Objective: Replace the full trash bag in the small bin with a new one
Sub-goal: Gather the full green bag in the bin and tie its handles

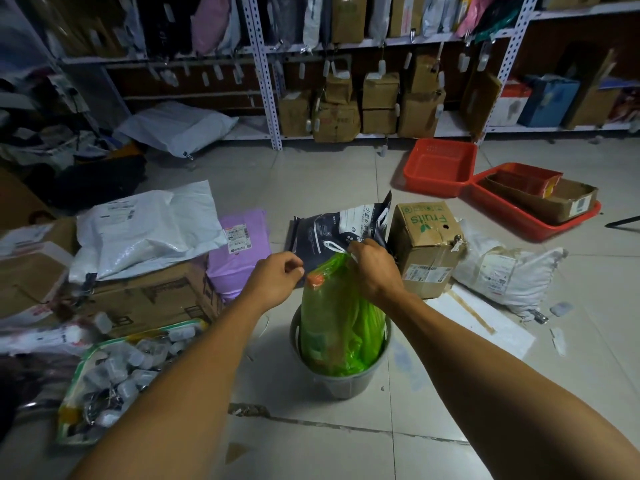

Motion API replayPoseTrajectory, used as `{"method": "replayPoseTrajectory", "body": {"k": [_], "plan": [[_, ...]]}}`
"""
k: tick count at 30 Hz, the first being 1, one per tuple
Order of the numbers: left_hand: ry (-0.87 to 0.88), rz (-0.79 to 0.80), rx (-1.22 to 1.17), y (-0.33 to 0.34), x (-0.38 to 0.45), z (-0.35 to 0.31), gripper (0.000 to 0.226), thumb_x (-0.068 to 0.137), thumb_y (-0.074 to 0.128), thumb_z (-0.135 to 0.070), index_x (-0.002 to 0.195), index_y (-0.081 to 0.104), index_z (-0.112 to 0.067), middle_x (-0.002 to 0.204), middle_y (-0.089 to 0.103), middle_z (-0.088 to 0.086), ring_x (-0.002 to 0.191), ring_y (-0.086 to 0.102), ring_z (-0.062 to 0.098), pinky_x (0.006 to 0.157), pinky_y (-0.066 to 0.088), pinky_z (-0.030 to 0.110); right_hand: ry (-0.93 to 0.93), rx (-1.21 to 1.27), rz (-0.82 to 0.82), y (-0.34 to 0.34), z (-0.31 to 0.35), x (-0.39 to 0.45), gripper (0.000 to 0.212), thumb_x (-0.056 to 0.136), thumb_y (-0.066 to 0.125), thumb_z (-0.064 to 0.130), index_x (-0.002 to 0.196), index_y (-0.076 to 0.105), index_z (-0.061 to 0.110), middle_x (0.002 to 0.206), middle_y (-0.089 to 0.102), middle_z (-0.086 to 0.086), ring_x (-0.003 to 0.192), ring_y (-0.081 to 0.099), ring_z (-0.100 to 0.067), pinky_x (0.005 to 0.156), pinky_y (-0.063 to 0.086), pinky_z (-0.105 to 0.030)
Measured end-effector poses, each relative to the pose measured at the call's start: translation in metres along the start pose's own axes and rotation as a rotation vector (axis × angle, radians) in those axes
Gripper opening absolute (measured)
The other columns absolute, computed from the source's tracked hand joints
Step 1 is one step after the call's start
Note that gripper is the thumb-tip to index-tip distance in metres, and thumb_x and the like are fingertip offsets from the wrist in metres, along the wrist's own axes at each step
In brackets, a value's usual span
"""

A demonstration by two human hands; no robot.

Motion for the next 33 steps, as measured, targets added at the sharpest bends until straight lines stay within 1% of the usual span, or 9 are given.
{"method": "replayPoseTrajectory", "body": {"k": [2,5,9,12,14,16,21,25,33], "plan": [[0.029,0.017,0.068,-0.007,0.0,-0.003,0.02,0.093,0.06,-0.018,0.111,0.068,-0.016,0.105,0.069,0.003,0.091,0.062,0.019,0.084,0.055,0.036,-0.007,0.025,-0.008,-0.006,0.005,-0.001,0.013,0.094,0.054,0.013,0.105,0.062,0.01,0.109,0.058,-0.009,0.096,0.059,-0.029,0.082,0.051,-0.044],[0.095,0.032,0.209,-0.021,0.003,-0.012,0.019,0.092,0.06,-0.018,0.11,0.067,-0.015,0.107,0.07,0.004,0.092,0.063,0.019,0.08,0.049,0.029,-0.027,0.035,-0.014,-0.018,0.015,0.001,0.016,0.094,0.053,0.008,0.108,0.061,0.01,0.112,0.058,-0.009,0.098,0.057,-0.027,0.078,0.046,-0.034],[0.127,0.047,0.26,-0.037,0.005,-0.025,0.019,0.092,0.059,-0.02,0.109,0.066,-0.016,0.108,0.07,0.006,0.096,0.063,0.022,0.085,0.053,0.036,-0.054,0.021,-0.043,-0.037,0.038,0.008,0.025,0.093,0.048,0.003,0.114,0.06,0.009,0.113,0.057,-0.012,0.099,0.058,-0.031,0.077,0.043,-0.034],[0.139,0.032,0.269,-0.051,0.002,-0.036,0.024,0.093,0.057,-0.02,0.115,0.066,-0.013,0.111,0.069,0.009,0.099,0.064,0.026,0.088,0.054,0.041,-0.107,0.018,-0.055,-0.063,0.063,0.016,0.019,0.095,0.048,0.009,0.109,0.06,0.009,0.109,0.057,-0.013,0.095,0.057,-0.031,0.072,0.038,-0.032],[0.141,0.023,0.274,-0.066,-0.002,-0.047,0.027,0.093,0.058,-0.018,0.117,0.066,-0.011,0.115,0.068,0.012,0.103,0.063,0.029,0.09,0.052,0.042,-0.128,0.004,-0.07,-0.089,0.078,0.021,0.016,0.095,0.049,0.011,0.106,0.061,0.009,0.105,0.057,-0.013,0.091,0.058,-0.033,0.071,0.042,-0.034],[0.135,0.023,0.279,-0.089,-0.007,-0.065,0.026,0.091,0.059,-0.017,0.116,0.067,-0.011,0.115,0.068,0.013,0.105,0.063,0.031,0.09,0.051,0.04,-0.125,-0.016,-0.077,-0.121,0.093,0.022,0.015,0.095,0.05,0.012,0.104,0.061,0.008,0.103,0.057,-0.013,0.089,0.059,-0.034,0.073,0.047,-0.038],[0.085,0.082,0.297,-0.164,-0.024,-0.134,0.026,0.09,0.06,-0.018,0.114,0.068,-0.014,0.116,0.068,0.01,0.107,0.063,0.031,0.092,0.052,0.04,-0.101,-0.042,-0.026,-0.217,0.14,0.013,0.017,0.096,0.05,0.014,0.106,0.062,0.008,0.104,0.057,-0.012,0.09,0.058,-0.033,0.073,0.044,-0.036],[0.106,0.158,0.345,-0.226,-0.046,-0.218,0.022,0.089,0.058,-0.021,0.109,0.068,-0.017,0.111,0.07,0.009,0.101,0.064,0.03,0.089,0.053,0.041,-0.058,-0.03,-0.004,-0.305,0.179,-0.004,0.016,0.096,0.051,0.013,0.106,0.063,0.007,0.104,0.057,-0.013,0.089,0.059,-0.034,0.073,0.045,-0.037],[0.163,0.323,0.45,-0.339,-0.099,-0.382,0.029,0.086,0.058,-0.027,0.114,0.064,-0.02,0.119,0.061,0.011,0.107,0.058,0.034,0.09,0.05,0.04,-0.008,-0.08,-0.048,-0.503,0.252,-0.047,0.015,0.092,0.056,0.013,0.101,0.066,0.006,0.102,0.062,-0.018,0.089,0.061,-0.038,0.072,0.049,-0.041]]}}
Point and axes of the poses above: each hand's wrist, its own x-axis towards the middle knuckle, its own y-axis out of the palm, z = x × y, the point moved 7 cm from there along x, towards the middle knuckle
